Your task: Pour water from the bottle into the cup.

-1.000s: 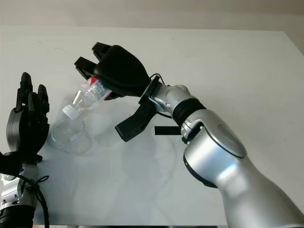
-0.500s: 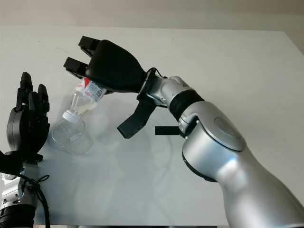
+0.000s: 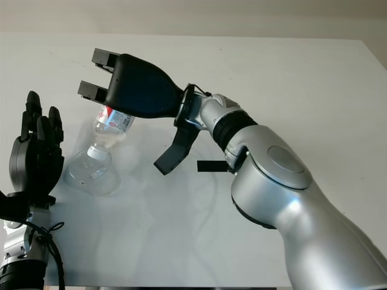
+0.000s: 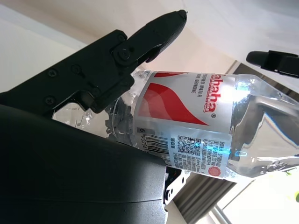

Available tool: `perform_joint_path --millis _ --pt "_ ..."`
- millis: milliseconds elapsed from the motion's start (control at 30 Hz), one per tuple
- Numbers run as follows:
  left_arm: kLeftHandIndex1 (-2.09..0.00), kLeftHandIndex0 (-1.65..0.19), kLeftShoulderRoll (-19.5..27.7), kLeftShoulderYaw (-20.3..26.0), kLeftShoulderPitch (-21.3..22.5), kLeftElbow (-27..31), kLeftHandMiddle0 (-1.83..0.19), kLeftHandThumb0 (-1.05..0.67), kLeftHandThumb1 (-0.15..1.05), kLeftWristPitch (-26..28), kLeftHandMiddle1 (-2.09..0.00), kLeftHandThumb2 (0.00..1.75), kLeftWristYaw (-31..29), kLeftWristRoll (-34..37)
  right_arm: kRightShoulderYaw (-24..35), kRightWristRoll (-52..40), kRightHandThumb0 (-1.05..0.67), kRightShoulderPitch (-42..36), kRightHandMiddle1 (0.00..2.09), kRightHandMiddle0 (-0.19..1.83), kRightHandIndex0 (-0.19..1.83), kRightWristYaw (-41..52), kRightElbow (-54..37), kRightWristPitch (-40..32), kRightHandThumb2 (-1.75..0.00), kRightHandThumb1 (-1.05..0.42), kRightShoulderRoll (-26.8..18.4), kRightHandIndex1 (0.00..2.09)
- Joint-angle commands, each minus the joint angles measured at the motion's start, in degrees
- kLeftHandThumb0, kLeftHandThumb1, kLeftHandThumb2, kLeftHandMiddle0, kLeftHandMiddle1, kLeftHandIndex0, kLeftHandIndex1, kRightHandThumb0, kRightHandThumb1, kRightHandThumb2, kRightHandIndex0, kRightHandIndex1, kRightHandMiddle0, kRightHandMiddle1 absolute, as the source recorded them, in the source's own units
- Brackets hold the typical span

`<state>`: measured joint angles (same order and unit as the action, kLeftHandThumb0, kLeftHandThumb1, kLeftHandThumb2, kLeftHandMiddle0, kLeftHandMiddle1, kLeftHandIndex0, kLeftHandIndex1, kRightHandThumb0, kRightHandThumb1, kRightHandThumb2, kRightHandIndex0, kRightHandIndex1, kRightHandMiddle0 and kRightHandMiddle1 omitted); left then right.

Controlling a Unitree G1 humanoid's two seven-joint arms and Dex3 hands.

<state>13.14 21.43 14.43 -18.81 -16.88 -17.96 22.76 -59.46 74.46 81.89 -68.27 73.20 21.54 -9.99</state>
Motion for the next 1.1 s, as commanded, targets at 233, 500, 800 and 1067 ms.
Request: perform_joint_path --millis 233,500,800,1067 --pt "-0.02 0.19 -1.7 -0.3 -1.9 -1.3 0.19 -0.8 1.05 0.0 -0.05 0.45 -0.3 0.3 2.7 -3.7 -0.5 0.7 2.09 0.82 1.32 -0.3 -0.2 1.4 -0.06 -1.02 0.4 2.09" --pt "-0.02 0.19 -1.7 -0.3 -2.0 -1.3 0.19 -0.79 1.05 -0.1 -0.05 0.45 -0.2 0.1 16.1 -21.9 -0.46 -3.7 2.09 0.79 1.16 16.5 -0.8 14.0 -0.25 -1.05 0.1 2.09" --pt "-0.02 0.19 -1.6 -0.3 -2.4 -0.6 0.19 -0.78 1.05 0.5 -0.05 0.47 -0.4 0.3 31.1 -39.9 -0.43 -10.7 2.09 0.97 1.26 36.6 -3.3 17.4 -0.34 -1.05 0.1 2.09" --pt "0.0 0.19 -1.2 -0.1 -3.0 -0.2 0.19 -0.79 1.05 0.8 -0.02 0.46 -0.9 0.4 46.9 -61.4 -0.38 -19.4 2.09 0.9 1.18 62.0 -8.0 15.6 -0.43 -1.05 1.0 2.09"
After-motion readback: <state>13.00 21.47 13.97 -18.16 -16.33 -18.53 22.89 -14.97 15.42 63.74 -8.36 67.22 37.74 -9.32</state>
